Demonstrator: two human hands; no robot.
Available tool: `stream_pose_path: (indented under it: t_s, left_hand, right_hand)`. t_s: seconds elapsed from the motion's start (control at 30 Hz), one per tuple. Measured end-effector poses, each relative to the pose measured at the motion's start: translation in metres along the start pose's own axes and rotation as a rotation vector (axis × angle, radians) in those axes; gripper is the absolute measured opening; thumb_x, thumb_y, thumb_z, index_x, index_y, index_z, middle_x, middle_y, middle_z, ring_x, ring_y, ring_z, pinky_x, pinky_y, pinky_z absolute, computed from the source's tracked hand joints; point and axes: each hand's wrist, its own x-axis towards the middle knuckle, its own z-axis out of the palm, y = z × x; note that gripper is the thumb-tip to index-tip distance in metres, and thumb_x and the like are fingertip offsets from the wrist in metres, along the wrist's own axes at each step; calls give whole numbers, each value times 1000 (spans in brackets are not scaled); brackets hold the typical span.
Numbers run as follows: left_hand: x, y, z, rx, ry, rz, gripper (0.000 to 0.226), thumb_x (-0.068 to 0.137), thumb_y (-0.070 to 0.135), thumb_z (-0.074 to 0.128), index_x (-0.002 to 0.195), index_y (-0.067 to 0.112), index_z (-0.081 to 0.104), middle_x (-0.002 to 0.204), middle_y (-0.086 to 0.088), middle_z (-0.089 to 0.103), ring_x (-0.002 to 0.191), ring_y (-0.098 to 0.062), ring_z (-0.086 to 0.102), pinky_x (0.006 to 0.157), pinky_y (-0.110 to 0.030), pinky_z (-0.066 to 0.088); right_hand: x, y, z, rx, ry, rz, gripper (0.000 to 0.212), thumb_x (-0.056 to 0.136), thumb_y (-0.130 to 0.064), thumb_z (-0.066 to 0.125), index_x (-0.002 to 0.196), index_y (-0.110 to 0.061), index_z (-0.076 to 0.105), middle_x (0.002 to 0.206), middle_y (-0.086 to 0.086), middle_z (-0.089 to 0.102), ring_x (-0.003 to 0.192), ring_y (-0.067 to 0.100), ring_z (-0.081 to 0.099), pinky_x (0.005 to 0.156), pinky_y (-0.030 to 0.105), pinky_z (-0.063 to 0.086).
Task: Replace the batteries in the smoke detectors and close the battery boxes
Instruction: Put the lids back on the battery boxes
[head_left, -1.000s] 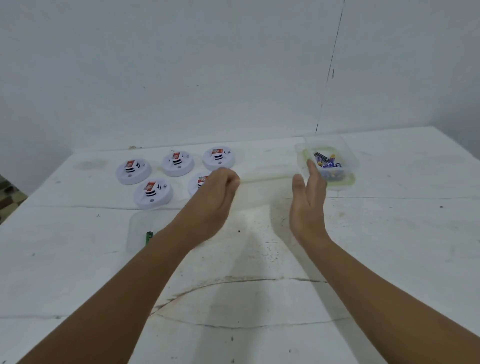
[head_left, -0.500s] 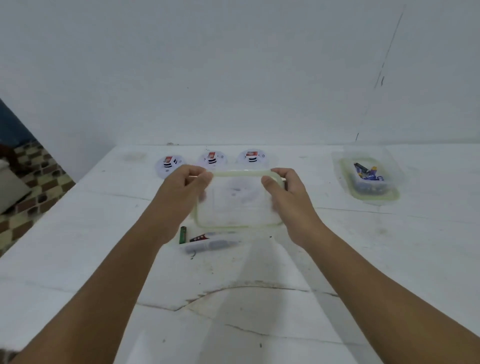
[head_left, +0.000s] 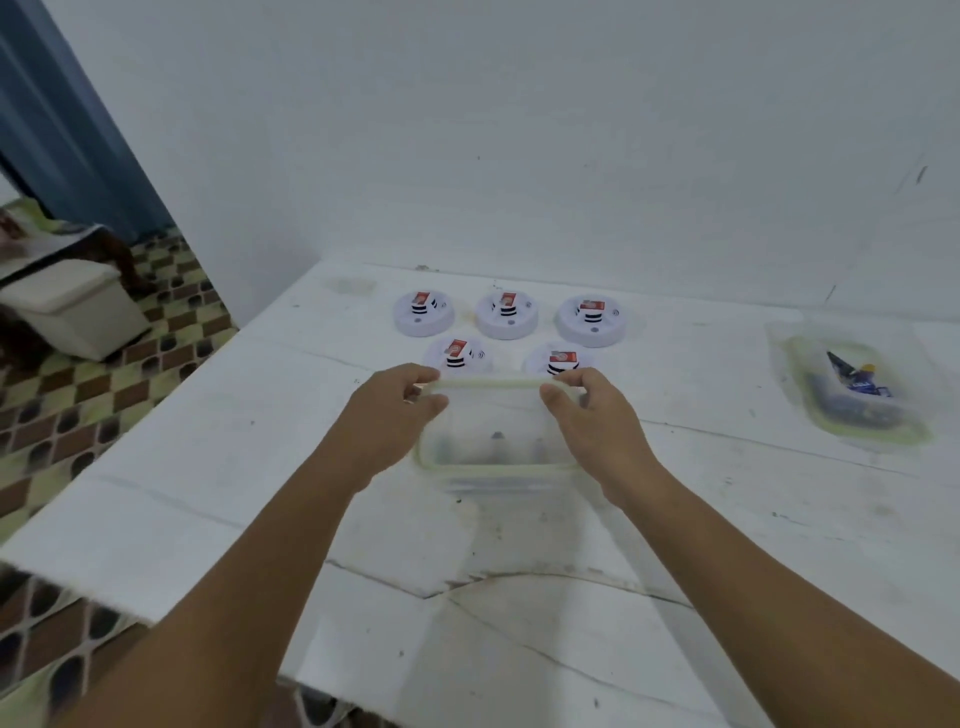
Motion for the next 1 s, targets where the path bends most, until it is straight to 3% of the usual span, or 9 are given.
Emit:
stream_pose_path:
  t_s: [0.13, 0.3, 0.43, 0.53, 0.67, 0.8, 1.0]
  left_hand:
    - [-8, -3, 13, 65, 86, 69, 30, 101, 31, 65, 130, 27, 66, 113, 1, 61, 107, -12, 58, 80, -21, 41]
    - [-18, -15, 22, 29, 190, 125, 29, 99, 31, 68, 127, 27, 67, 114, 0, 55, 91, -1, 57, 84, -16, 41]
    - [-13, -20, 25, 11, 226, 105, 25, 98, 34, 68, 122, 27, 66, 114, 2, 56, 93, -3, 56, 79, -11, 40]
    - [-10, -23, 26, -51, 221, 56, 25, 97, 40, 68, 117, 25, 67, 112, 3, 61, 98, -11, 59, 83, -24, 48]
    - [-16, -26, 29, -131, 222, 7, 25, 98, 44, 67, 112, 24, 68, 98, 14, 64, 86, -5, 59, 71, -22, 45]
    - [-21, -31, 31, -163, 267, 5, 25, 96, 46, 68, 112, 26, 70, 98, 17, 65, 86, -4, 60, 70, -20, 44]
    - [-12, -25, 31, -121, 286, -25, 25, 97, 46, 67, 107, 24, 70, 95, 17, 63, 86, -2, 58, 70, -21, 42]
  right_hand:
    - [-3, 8, -2, 84, -28, 44, 24, 102, -43, 60, 119, -26, 61, 116, -8, 60, 95, -7, 51, 72, 22, 41]
    - [-12, 13, 0, 264, -74, 99, 21, 102, -45, 61, 119, -33, 62, 127, -5, 61, 114, 13, 61, 83, 31, 50]
    - [-7, 6, -2, 292, -71, 142, 22, 102, -41, 62, 114, -23, 63, 120, -3, 64, 96, 13, 62, 65, 23, 47]
    - [-4, 0, -1, 299, -100, 194, 24, 103, -41, 62, 107, -18, 61, 107, -1, 64, 79, 14, 57, 54, 20, 44]
    - [-6, 2, 1, 449, -121, 271, 26, 102, -40, 65, 115, -18, 63, 115, 4, 71, 88, 22, 68, 54, 25, 54]
    - [-8, 8, -2, 492, -130, 261, 27, 101, -39, 66, 119, -19, 67, 117, 4, 74, 96, 23, 73, 61, 29, 59]
    - [3, 1, -4, 378, -153, 260, 25, 102, -38, 64, 110, -15, 64, 105, 3, 72, 79, 17, 68, 52, 22, 54]
